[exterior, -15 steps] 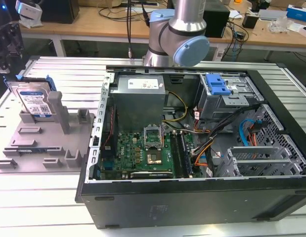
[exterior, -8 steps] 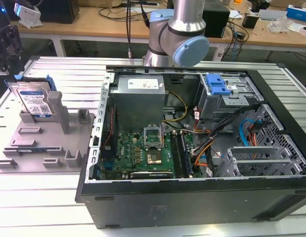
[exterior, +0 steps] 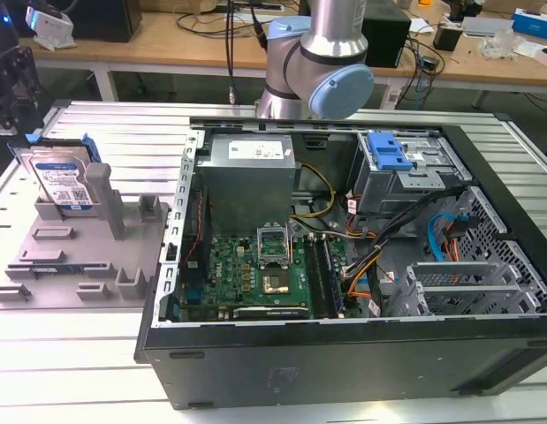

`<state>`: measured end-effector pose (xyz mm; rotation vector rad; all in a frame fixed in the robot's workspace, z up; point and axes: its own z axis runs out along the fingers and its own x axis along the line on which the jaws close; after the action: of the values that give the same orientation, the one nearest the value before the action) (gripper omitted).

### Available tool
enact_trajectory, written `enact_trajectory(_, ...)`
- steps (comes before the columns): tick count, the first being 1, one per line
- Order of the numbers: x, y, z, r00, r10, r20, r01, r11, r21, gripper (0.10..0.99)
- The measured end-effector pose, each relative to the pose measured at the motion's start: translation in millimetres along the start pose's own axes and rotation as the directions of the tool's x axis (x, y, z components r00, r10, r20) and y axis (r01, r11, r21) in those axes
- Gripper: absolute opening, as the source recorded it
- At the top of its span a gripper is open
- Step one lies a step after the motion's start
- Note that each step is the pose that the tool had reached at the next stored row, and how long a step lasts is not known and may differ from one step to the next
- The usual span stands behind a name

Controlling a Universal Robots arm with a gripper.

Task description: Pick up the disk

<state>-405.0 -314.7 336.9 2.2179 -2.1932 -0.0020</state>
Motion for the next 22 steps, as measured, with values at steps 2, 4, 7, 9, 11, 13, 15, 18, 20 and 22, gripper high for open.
enact_trajectory(2,0.0,0.0,1.1,1.0,-0.002,0.0,0.002,1.0,0.0,0.541)
enact_trajectory(4,0.0,-0.1,2.6,1.0,-0.003,-0.0001,0.003,1.0,0.0,0.541)
enact_trajectory(7,-0.1,-0.2,4.1,1.0,-0.005,-0.0003,0.005,1.0,0.0,0.541)
enact_trajectory(9,-0.1,-0.2,5.1,1.0,-0.006,-0.0002,0.006,1.0,0.0,0.541)
enact_trajectory(11,-0.1,-0.3,6.1,1.0,-0.006,-0.0002,0.006,1.0,0.0,0.541)
enact_trajectory(13,-0.1,-0.3,7.1,1.0,-0.007,-0.0002,0.007,1.0,0.0,0.541)
enact_trajectory(15,-0.2,-0.7,8.3,1.0,-0.007,-0.0003,0.007,1.0,0.0,0.541)
enact_trajectory(18,-0.2,-1.3,10.0,1.0,-0.007,-0.0002,0.007,1.0,0.0,0.541)
enact_trajectory(20,-0.2,-1.4,11.4,1.0,-0.007,-0.0002,0.007,1.0,0.0,0.541)
enact_trajectory(22,-0.2,-1.4,13.1,1.0,-0.007,-0.0002,0.007,1.0,0.0,0.541)
